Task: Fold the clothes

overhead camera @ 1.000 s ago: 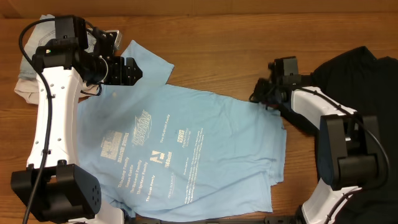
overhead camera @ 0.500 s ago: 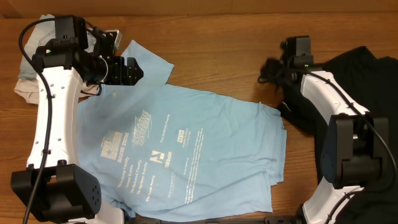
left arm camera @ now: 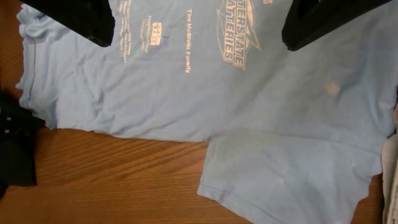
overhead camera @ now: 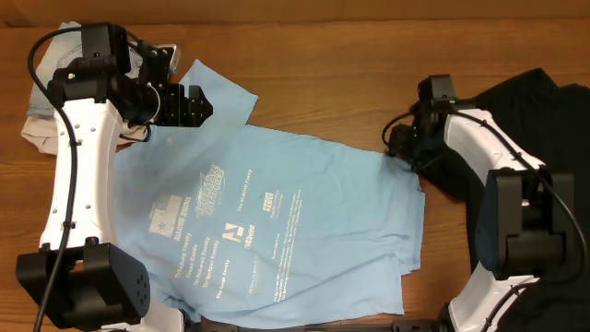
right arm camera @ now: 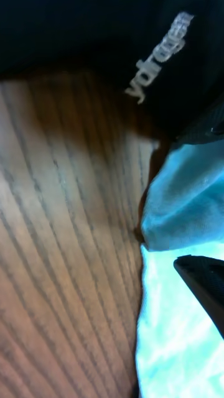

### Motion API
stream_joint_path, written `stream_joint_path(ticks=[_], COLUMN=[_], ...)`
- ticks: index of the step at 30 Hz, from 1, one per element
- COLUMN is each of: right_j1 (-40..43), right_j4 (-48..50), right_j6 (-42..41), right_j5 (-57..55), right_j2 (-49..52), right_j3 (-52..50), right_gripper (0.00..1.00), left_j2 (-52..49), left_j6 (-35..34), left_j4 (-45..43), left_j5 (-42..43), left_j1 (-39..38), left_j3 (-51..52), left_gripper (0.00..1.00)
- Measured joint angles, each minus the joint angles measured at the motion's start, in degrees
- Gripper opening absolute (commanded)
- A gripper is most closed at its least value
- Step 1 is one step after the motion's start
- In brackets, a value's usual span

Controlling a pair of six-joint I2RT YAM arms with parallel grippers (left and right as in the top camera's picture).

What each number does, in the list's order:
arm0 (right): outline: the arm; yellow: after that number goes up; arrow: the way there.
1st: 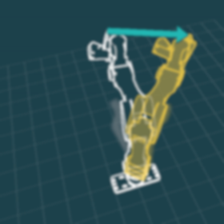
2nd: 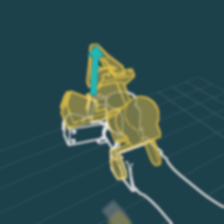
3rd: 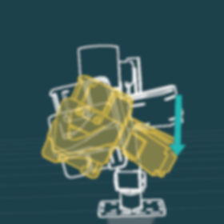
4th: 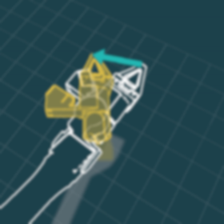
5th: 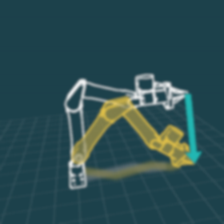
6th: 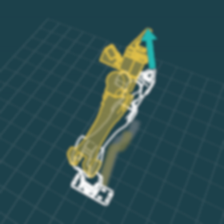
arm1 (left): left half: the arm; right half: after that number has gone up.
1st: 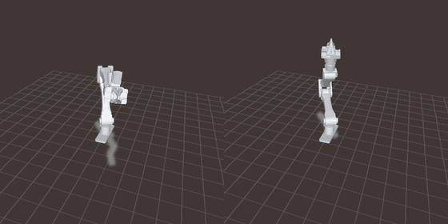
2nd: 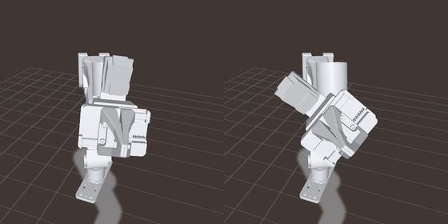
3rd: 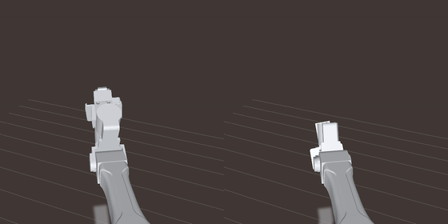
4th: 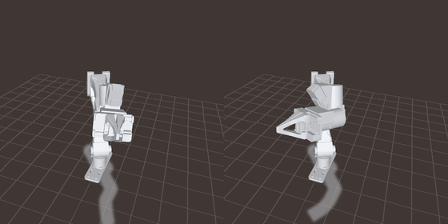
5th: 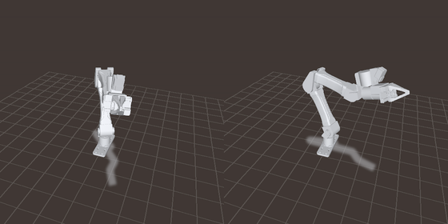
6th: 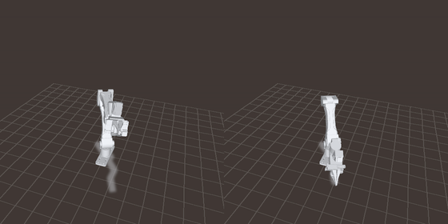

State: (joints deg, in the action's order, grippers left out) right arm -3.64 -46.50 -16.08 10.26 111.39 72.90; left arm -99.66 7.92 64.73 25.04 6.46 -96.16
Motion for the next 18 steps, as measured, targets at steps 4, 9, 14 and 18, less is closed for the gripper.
stream_joint_path(ticks=[4, 9, 14, 18], right_j1=[-0.59, -1.44, -3.72, -4.90], right_j4=[5.64, 8.87, 10.45, 15.32], right_j6=[-0.07, -1.64, -1.73, -1.92], right_j5=[0.22, 1.77, 1.75, 0.39], right_j2=[-0.24, -0.35, -0.31, -0.26], right_j3=[-3.10, -3.91, -4.50, -4.90], right_gripper=[0.31, 0.35, 0.04, 0.04], left_j2=[-0.02, -0.02, -0.02, -0.02], left_j6=[0.02, 0.00, 0.00, 0.02], left_j4=[0.02, 0.02, -0.02, -0.02], left_j5=[0.00, 0.00, 0.00, 0.00], left_j1=[0.00, 0.00, 0.00, 0.00], left_j3=[0.00, 0.00, 0.00, 0.00], left_gripper=[0.89, 0.89, 0.90, 0.90])
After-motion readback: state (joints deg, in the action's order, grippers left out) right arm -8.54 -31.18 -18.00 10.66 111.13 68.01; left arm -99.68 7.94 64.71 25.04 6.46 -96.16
